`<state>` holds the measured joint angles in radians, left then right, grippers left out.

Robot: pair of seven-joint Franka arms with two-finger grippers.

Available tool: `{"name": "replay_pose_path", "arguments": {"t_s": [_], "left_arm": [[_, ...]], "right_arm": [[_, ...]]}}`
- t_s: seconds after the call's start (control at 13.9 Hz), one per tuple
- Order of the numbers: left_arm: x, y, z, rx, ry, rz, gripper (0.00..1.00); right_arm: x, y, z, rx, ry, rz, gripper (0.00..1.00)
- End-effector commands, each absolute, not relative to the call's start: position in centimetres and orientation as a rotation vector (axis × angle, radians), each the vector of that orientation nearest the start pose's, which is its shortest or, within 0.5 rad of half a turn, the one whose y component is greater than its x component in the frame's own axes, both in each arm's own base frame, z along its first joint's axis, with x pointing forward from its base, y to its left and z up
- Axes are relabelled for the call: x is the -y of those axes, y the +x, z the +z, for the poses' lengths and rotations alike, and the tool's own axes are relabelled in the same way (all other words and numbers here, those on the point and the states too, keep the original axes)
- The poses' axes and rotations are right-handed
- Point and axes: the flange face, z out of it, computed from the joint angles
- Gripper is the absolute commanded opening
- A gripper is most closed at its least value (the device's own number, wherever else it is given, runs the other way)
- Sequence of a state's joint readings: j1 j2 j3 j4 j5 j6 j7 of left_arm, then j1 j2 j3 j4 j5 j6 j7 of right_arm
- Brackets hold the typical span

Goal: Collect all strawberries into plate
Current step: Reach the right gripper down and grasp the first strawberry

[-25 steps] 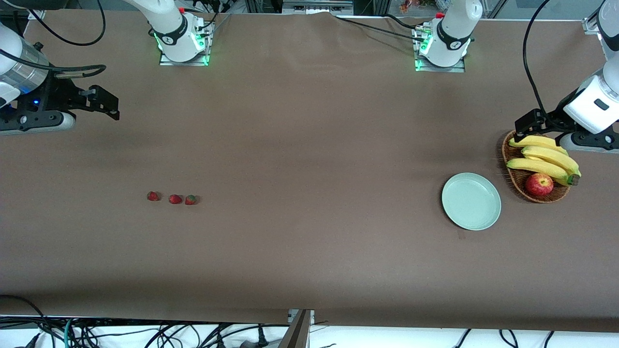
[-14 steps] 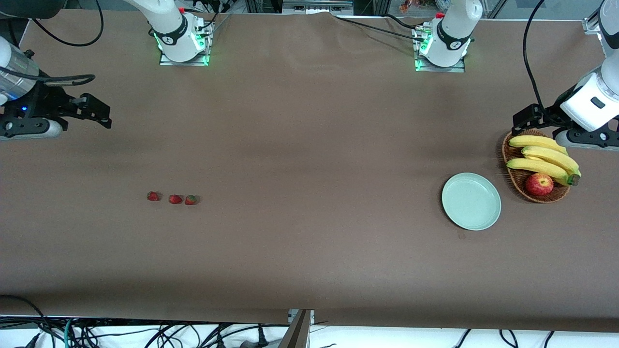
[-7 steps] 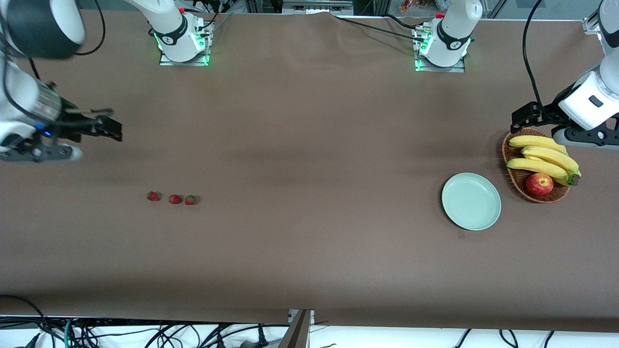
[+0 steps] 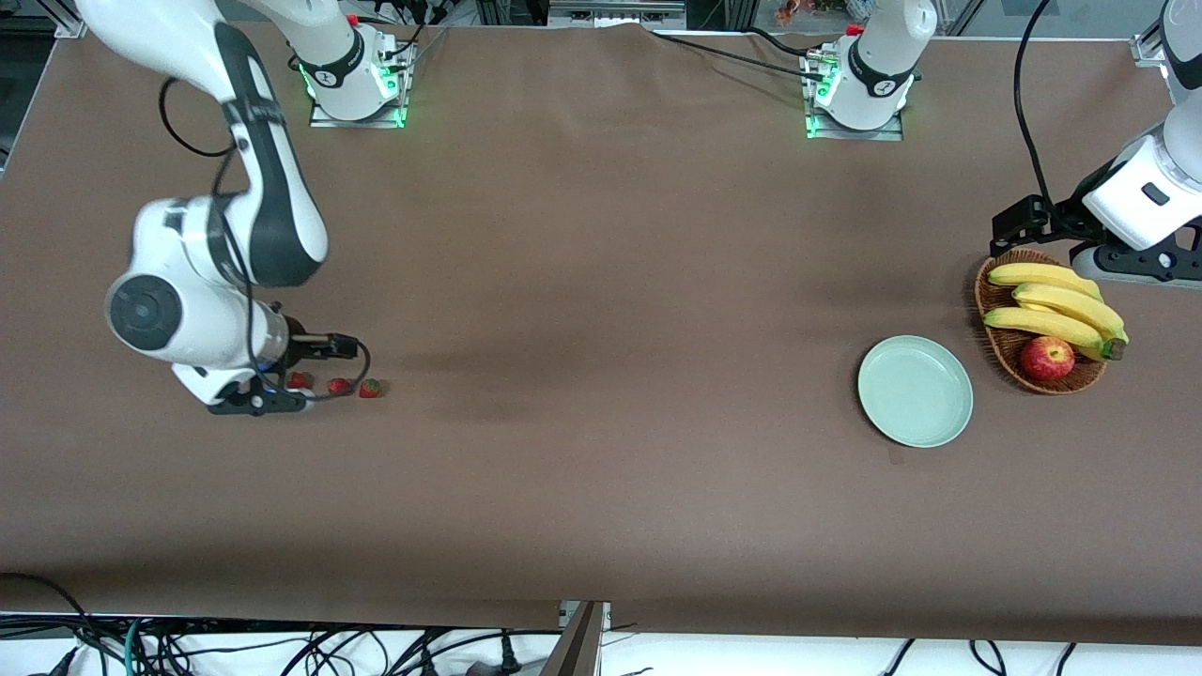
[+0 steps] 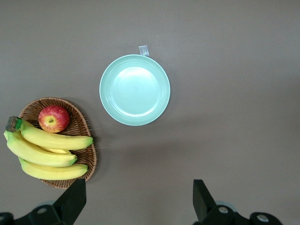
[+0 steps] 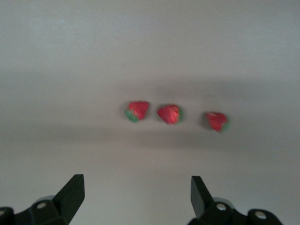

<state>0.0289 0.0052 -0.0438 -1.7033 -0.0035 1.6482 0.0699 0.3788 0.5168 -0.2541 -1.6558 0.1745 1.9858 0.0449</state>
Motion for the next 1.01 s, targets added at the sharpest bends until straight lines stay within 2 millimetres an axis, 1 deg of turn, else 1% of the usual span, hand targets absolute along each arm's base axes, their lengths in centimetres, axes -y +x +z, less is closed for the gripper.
{"name": "replay_pose_path", "arguments": {"t_s": [0.0,0.22,0.29,0.5,0.65,0.79,0.94], "left_arm": [[0.9,55.4,57.3,-0.15,-3.154,0.103,1.0],[0.9,55.5,57.2,-0.15,-3.154,0.106,1.0],[0.9,55.4,57.3,-0.15,-3.154,0.101,1.0],[0.9,55.5,57.4,-0.15,-3.154,0.098,1.0],[0.9,55.5,57.3,-0.148,-3.156,0.101,1.0],[0.8,55.5,57.3,-0.145,-3.156,0.101,1.0],[0.8,55.5,57.3,-0.145,-3.157,0.101,1.0]], "right_arm": [[-11.2,65.4,27.1,-0.061,-3.071,0.248,1.0],[-11.2,65.7,22.7,-0.066,-3.098,0.231,0.99],[-11.4,65.6,22.0,-0.063,-3.103,0.228,0.99],[-11.6,65.7,21.1,-0.071,-3.102,0.228,0.95],[-11.7,65.9,20.6,-0.098,-3.105,0.219,0.95],[-12.5,65.8,20.2,-0.104,-3.11,0.206,0.95],[-12.4,65.9,19.5,-0.113,-3.113,0.198,0.93]]}}
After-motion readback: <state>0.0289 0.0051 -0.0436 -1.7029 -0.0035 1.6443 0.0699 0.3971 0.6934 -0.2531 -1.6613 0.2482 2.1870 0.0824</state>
